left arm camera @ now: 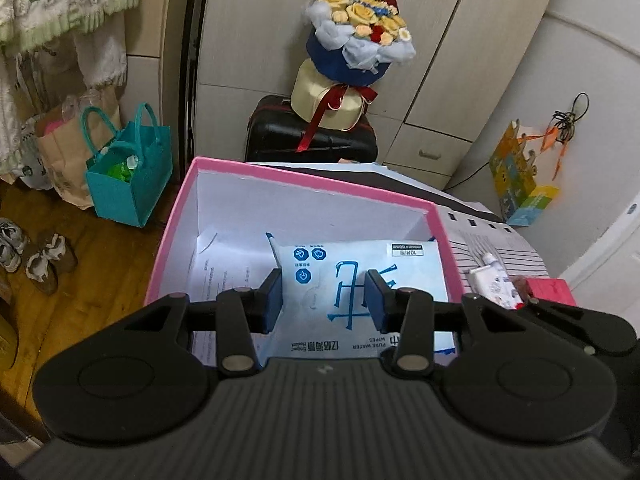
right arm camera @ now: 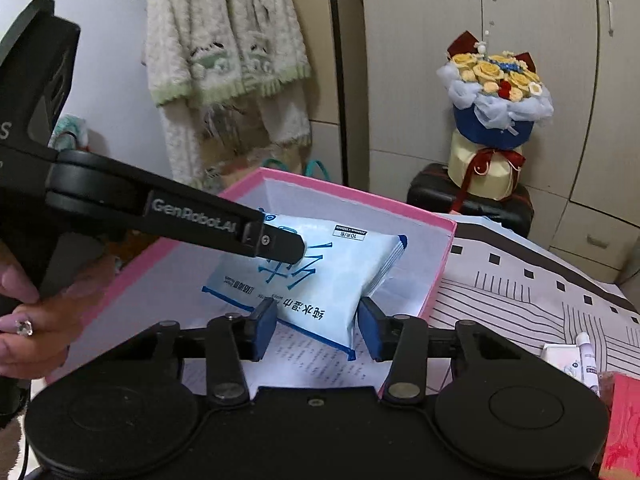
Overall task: Organize soft objects
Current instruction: 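Carry the wet-wipes pack with the left gripper into the pink box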
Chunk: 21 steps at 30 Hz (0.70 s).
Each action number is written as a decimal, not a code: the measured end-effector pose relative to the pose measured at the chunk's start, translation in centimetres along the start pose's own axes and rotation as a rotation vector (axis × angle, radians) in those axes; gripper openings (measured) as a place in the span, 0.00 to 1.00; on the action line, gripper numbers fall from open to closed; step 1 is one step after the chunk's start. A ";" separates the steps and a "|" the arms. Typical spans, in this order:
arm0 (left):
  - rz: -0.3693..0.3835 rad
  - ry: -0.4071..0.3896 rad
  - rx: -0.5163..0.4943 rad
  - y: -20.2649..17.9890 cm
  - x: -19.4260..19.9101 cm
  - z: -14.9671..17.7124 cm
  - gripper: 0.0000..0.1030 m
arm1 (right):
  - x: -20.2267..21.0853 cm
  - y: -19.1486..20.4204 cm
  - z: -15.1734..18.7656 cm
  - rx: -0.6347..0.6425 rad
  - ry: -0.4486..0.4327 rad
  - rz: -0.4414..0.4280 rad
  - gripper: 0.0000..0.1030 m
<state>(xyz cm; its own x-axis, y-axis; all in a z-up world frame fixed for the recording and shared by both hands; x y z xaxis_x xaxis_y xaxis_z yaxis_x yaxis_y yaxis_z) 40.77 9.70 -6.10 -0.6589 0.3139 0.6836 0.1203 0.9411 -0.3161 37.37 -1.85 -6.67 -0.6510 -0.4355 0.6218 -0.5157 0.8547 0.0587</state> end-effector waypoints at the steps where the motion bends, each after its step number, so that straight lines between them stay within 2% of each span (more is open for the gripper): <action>1: 0.000 0.007 0.007 0.2 -0.5 -0.1 0.40 | -0.4 -0.2 0.0 0.001 0.008 0.008 0.49; 9: -0.011 0.037 0.032 1.1 -2.6 -0.3 0.40 | -2.7 -0.5 -0.1 0.062 0.067 0.065 0.49; 11: -0.033 0.030 0.025 1.2 -2.7 -0.2 0.52 | -2.7 -0.5 -0.2 0.078 0.065 0.083 0.49; 12: -0.037 0.025 0.017 1.1 -2.7 -0.2 0.53 | -2.6 -0.5 -0.2 0.079 0.060 0.088 0.49; 15: -0.052 0.011 -0.011 0.9 -1.6 0.0 0.60 | -1.8 -0.4 -0.1 0.071 0.048 0.076 0.52; 21: -0.078 -0.004 -0.104 0.0 1.9 0.6 0.61 | 1.0 0.6 0.3 0.076 0.037 0.048 0.55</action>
Point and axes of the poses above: each gripper's, at about its wrist camera, not at the fingertips, and x roughly against the way its jaws point, y to its left, z to its underside, the point moved 10 cm from there along -x, roughly the way its jaws point, and after that the axes turned 3 degrees about x, right-handed, at the moved point
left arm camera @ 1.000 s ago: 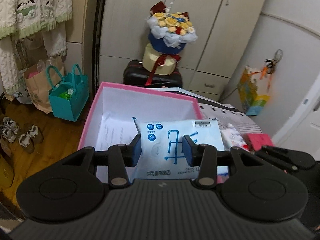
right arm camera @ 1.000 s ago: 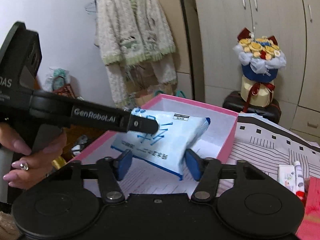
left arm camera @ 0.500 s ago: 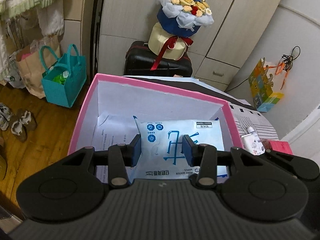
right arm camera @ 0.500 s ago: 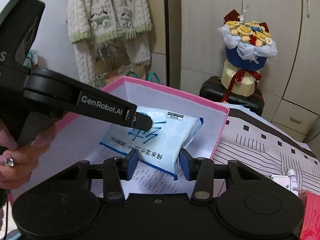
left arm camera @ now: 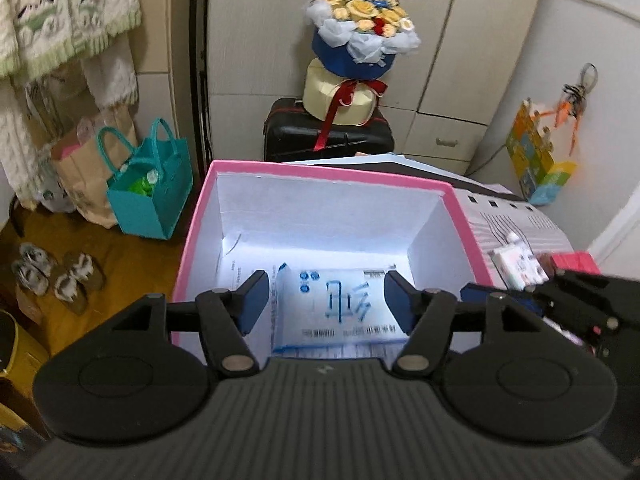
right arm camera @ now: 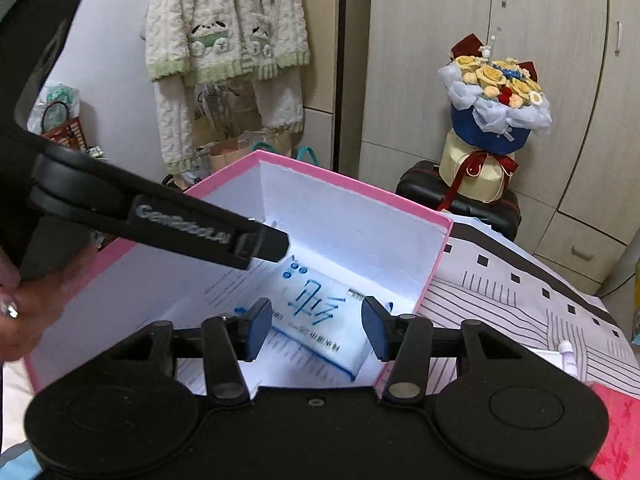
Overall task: Organize soft objects
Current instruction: 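Carry the wet-wipes pack with the left gripper into the pink box, then open the left gripper and withdraw it from the box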
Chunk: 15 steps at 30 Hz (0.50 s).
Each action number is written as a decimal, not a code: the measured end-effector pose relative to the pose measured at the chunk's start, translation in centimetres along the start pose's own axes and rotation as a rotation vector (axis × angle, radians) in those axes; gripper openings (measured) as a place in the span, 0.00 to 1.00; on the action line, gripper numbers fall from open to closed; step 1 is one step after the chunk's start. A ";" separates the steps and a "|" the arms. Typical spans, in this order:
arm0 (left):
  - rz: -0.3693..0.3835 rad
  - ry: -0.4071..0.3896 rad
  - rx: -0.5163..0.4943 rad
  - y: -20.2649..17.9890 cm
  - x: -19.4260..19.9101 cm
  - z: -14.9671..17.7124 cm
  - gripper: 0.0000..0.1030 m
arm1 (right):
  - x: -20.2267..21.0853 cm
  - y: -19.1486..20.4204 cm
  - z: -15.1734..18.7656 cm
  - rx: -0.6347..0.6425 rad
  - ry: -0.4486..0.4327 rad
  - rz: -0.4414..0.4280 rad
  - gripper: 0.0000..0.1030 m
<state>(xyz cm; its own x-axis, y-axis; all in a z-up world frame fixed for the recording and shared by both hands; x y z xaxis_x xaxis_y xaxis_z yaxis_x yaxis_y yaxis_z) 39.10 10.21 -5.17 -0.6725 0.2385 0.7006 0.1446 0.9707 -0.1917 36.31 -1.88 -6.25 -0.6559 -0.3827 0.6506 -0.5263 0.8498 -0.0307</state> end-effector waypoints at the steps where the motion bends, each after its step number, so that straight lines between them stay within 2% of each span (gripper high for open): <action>1: 0.000 0.001 -0.013 -0.2 0.7 0.2 0.61 | 0.6 0.1 0.1 0.003 -0.004 0.000 0.57; 6: -0.007 -0.016 -0.100 -1.6 4.6 1.4 0.63 | 3.7 1.1 0.3 0.033 -0.026 0.001 0.65; 9: -0.007 -0.036 -0.145 -2.7 6.8 2.1 0.65 | 5.6 1.7 0.7 0.046 -0.039 -0.003 0.66; 13: 0.008 -0.061 -0.183 -4.1 9.8 3.2 0.66 | 8.1 2.3 1.4 0.063 -0.059 0.003 0.75; 15: 0.021 -0.066 -0.197 -4.7 11.1 3.9 0.66 | 9.4 2.5 1.8 0.071 -0.071 0.003 0.76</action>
Point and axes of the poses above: each gripper's, at about its wrist camera, not at the fingertips, and x roughly against the way its jaws point, y to its left, z to its underside, the point moved 10 cm from there along -x, roughly the way its jaws point, and after that the axes turned 3 degrees about x, right-handed, at the moved point
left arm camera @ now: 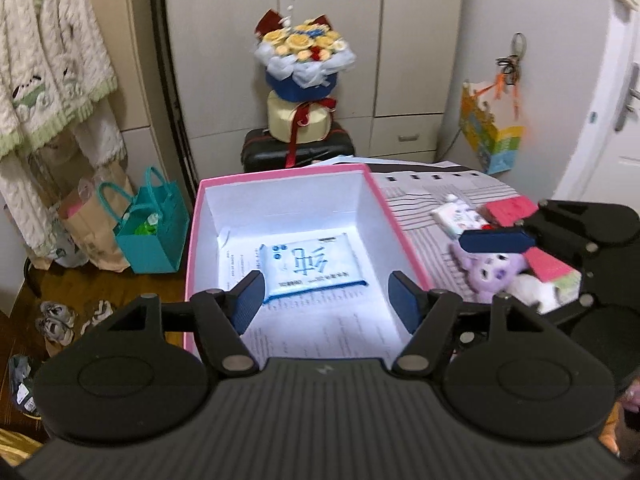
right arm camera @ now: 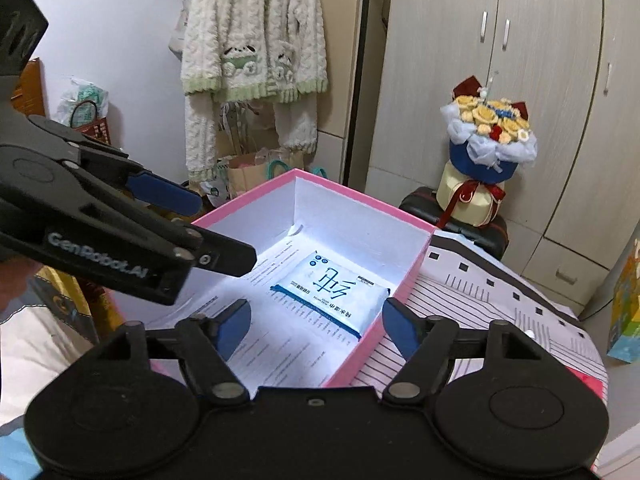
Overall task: Organize soft objects
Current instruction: 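Open the left gripper and withdraw it from the box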
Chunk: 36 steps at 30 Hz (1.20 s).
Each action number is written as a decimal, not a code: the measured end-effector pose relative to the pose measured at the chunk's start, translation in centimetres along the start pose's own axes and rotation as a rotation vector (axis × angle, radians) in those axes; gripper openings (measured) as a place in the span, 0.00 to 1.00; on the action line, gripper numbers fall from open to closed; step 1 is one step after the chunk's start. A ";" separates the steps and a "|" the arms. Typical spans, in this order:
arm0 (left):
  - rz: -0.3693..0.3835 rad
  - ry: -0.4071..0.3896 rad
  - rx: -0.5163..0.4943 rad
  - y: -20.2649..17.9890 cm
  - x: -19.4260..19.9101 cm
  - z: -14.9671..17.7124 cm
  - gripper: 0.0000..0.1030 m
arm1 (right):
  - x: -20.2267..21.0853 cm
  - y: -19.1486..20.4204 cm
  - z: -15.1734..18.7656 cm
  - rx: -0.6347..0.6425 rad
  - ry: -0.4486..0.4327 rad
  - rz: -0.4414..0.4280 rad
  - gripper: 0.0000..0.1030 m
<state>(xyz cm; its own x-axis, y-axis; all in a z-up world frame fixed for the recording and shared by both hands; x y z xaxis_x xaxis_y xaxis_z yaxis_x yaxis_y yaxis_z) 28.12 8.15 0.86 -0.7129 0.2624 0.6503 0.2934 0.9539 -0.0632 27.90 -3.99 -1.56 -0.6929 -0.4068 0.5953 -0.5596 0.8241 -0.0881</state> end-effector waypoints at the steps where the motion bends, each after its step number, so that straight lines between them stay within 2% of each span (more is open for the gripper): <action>1: 0.006 -0.003 -0.006 -0.4 0.7 0.2 0.66 | 0.7 0.1 0.2 0.002 -0.004 -0.006 0.76; 5: 0.036 -0.011 -0.029 -2.0 2.9 1.2 0.67 | 3.4 0.1 1.3 -0.007 -0.017 -0.054 0.77; 8: 0.062 -0.012 -0.045 -3.4 4.4 2.0 0.77 | 5.6 -0.2 2.5 -0.015 -0.019 -0.092 0.78; 11: 0.078 0.001 -0.065 -4.9 5.4 3.1 0.77 | 7.6 -0.9 4.0 -0.015 -0.020 -0.101 0.78; 15: 0.105 0.030 -0.098 -7.2 6.2 4.7 0.79 | 10.0 -2.6 6.3 -0.030 -0.019 -0.078 0.79; 21: 0.120 0.030 -0.184 -11.4 6.7 6.8 0.83 | 13.3 -5.2 10.1 -0.038 -0.026 -0.015 0.79; 26: 0.185 0.049 -0.219 -14.9 6.1 7.5 0.83 | 15.0 -7.7 12.7 -0.081 -0.038 0.031 0.79; 36: 0.299 0.091 -0.162 -18.9 2.0 6.6 0.82 | 14.5 -13.0 15.5 -0.168 -0.067 0.085 0.79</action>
Point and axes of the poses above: each gripper's, at about its wrist camera, not at the fingertips, and x roughly against the way its jaws point, y to its left, z to its underside, the point moved 10 cm from there along -x, roughly the way its jaws point, and after that the axes turned 3 degrees about x, right-handed, at the moved point
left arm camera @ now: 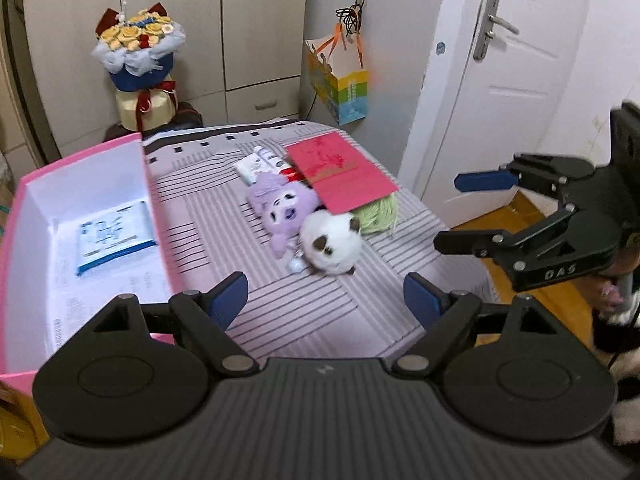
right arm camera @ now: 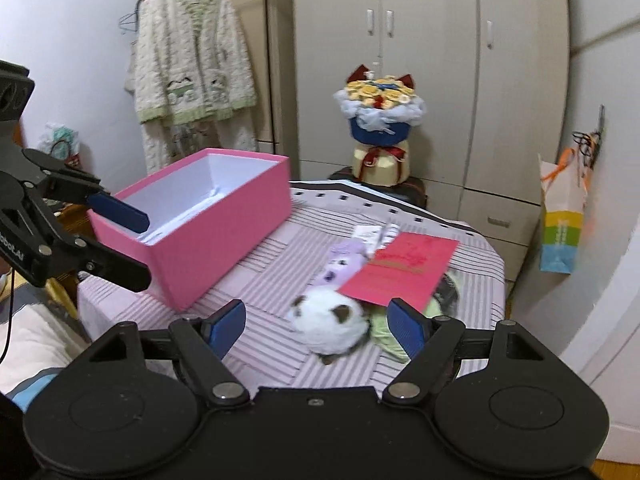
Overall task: Organize soft objects
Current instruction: 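Grasp the red envelope with the left gripper and lift it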
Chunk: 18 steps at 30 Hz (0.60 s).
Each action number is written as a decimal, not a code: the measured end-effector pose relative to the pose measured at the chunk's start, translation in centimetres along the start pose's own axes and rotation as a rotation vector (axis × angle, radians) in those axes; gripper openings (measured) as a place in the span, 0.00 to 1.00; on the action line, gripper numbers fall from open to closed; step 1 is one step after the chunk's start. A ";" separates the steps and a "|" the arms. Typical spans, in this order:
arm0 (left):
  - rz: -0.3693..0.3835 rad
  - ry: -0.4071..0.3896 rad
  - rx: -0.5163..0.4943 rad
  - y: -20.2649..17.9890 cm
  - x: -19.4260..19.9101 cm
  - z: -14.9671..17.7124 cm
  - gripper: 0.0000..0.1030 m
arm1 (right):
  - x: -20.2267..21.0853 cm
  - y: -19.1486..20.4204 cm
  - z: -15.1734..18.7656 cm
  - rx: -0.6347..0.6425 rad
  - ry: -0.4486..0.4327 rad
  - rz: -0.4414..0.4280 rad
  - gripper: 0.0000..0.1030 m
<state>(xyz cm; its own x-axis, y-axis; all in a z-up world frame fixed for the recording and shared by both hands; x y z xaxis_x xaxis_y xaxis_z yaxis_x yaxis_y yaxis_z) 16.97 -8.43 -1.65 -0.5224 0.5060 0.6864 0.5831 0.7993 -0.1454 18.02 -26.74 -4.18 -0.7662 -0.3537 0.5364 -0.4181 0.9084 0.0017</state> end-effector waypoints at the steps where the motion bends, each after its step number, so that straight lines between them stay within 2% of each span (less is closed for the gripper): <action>1: 0.009 -0.003 0.010 0.0 -0.6 -0.3 0.81 | -0.2 -0.7 0.1 -0.009 -0.006 0.009 0.79; 6: 0.041 -0.023 0.067 0.2 -3.7 -1.8 0.79 | -1.6 -3.8 0.1 -0.068 -0.029 0.021 0.79; 10: 0.061 -0.034 0.133 0.8 -6.3 -2.7 0.73 | -3.1 -5.6 0.2 -0.117 -0.035 0.005 0.77; 12: 0.066 -0.047 0.153 0.9 -7.5 -3.1 0.72 | -4.1 -6.1 0.4 -0.140 -0.030 -0.009 0.67; 14: 0.079 -0.062 0.163 0.9 -8.6 -3.6 0.63 | -5.3 -6.6 0.6 -0.161 -0.011 -0.015 0.56; 15: 0.080 -0.066 0.179 1.0 -9.3 -3.8 0.62 | -6.0 -6.9 0.7 -0.166 -0.002 -0.014 0.48; 18: 0.096 -0.082 0.213 1.2 -11.2 -4.4 0.58 | -7.5 -7.7 0.9 -0.194 0.008 0.003 0.38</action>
<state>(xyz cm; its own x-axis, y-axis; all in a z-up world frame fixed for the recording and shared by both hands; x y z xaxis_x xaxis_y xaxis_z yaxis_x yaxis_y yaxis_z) 26.21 -14.54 -6.38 -0.5242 0.6008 0.6035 0.4929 0.7920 -0.3603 26.55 -31.28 -9.01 -0.7634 -0.3498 0.5430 -0.3132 0.9357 0.1624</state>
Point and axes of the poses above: each gripper's, at about its wrist camera, not at the fingertips, and x roughly against the way its jaws point, y to its left, z to its underside, the point moved 10 cm from there along -x, roughly the way its jaws point, and after that the axes turned 3 degrees about x, right-handed, at the moved point
